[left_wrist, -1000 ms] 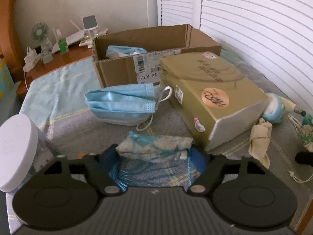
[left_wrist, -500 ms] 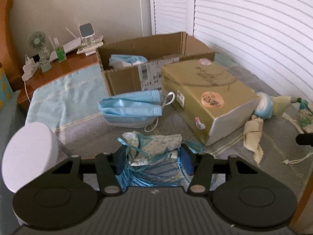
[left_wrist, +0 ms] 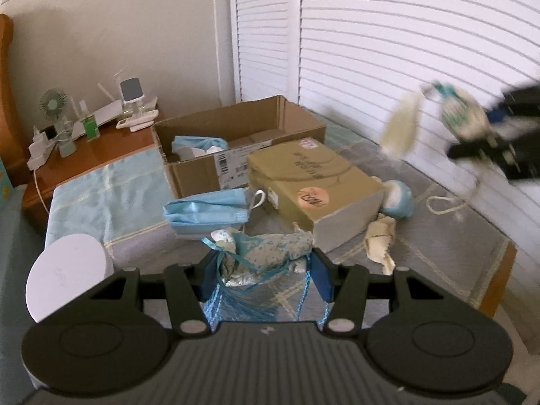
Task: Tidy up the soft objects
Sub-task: 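Lift the cream pouch with the right tool and release it into the cardboard box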
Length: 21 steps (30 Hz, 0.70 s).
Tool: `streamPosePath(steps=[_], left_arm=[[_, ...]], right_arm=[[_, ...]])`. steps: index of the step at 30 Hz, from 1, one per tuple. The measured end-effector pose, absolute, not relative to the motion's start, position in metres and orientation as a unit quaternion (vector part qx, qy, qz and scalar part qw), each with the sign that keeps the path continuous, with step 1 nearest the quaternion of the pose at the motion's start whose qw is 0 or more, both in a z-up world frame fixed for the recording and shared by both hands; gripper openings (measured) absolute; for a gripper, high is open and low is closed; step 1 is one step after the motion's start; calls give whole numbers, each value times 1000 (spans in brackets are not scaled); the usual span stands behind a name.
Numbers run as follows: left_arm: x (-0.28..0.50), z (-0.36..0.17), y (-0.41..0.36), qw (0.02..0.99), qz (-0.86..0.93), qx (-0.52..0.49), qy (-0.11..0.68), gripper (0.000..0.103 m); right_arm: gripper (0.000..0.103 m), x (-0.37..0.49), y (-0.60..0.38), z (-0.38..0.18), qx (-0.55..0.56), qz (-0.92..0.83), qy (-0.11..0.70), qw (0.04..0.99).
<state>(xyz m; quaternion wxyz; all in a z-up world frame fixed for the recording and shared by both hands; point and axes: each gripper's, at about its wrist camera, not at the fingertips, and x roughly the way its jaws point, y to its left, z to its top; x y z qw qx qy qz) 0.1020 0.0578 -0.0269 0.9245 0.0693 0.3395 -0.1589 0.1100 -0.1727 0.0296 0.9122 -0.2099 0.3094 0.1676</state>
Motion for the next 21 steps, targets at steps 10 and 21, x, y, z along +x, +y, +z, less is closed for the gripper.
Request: streamPosePath(steps=[10,21], left_arm=[[93,-19,62,930,-178,60,316,55],[108,-21,70,934,-161,36,318,55]], right_arm=[[51,180,-127,69,-266,214,276,899],[51,269,-74,101,-309,268,245,879]])
